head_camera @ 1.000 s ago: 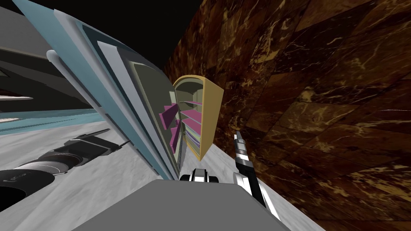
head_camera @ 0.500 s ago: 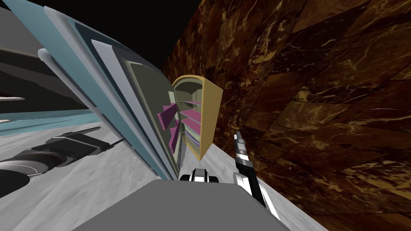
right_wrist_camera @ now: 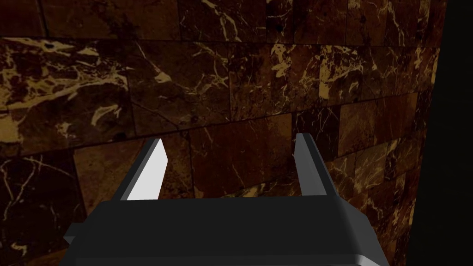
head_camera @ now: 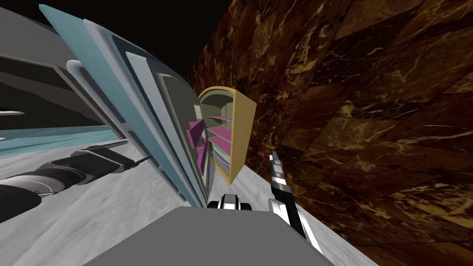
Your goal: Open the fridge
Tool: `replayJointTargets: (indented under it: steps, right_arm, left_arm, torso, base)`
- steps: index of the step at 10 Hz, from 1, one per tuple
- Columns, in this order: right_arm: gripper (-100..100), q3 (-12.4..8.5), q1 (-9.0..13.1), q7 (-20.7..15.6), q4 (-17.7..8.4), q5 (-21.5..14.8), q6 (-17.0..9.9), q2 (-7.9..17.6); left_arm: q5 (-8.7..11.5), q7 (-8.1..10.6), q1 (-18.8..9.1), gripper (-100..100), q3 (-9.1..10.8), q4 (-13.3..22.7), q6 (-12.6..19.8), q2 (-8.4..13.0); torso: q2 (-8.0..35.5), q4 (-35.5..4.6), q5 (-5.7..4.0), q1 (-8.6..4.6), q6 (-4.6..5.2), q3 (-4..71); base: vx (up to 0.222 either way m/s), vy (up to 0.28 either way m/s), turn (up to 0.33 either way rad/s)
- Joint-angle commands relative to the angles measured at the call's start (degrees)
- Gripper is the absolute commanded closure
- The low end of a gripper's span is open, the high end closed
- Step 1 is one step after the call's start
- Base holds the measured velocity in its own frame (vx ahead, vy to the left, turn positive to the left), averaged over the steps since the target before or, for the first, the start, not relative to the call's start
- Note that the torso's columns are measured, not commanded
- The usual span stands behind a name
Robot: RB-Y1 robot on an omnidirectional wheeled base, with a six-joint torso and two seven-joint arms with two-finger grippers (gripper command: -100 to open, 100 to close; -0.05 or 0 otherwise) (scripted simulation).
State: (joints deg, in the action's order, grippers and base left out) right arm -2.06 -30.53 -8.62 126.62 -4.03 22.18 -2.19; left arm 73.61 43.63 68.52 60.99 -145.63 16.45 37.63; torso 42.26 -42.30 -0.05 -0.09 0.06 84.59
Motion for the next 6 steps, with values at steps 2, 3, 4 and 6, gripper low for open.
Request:
replayJointTargets:
  steps: [2,3,4,6]
  right_arm:
    - [0,0.0,0.0,0.0,0.0,0.0,0.0,0.0]
    - [0,0.0,0.0,0.0,0.0,0.0,0.0,0.0]
    - [0,0.0,0.0,0.0,0.0,0.0,0.0,0.0]
    - [0,-0.01,0.01,0.0,0.0,0.0,0.0,0.01]
  left_arm:
    - [1.13,0.3,1.28,-100,0.96,-2.67,0.03,-0.27]
    - [1.23,0.25,1.37,-100,1.02,-2.87,-0.05,-0.29]
    - [1.22,0.25,1.36,100,1.01,-2.84,-0.04,-0.29]
    - [1.72,0.14,1.15,100,0.71,-3.07,-0.47,1.39]
  torso:
    - [0.01,0.01,0.04,0.06,-0.06,-0.01]
    - [0.02,0.01,0.06,0.11,-0.06,-0.02]
    - [0.02,0.01,0.07,0.13,-0.06,-0.02]
    - [0.18,-0.03,0.12,0.38,-0.04,-0.11]
  base:
    - [0.0,0.0,0.0]
    - [0.0,0.0,0.0]
    - [0.0,0.0,0.0]
    - [-0.103,0.158,-0.081]
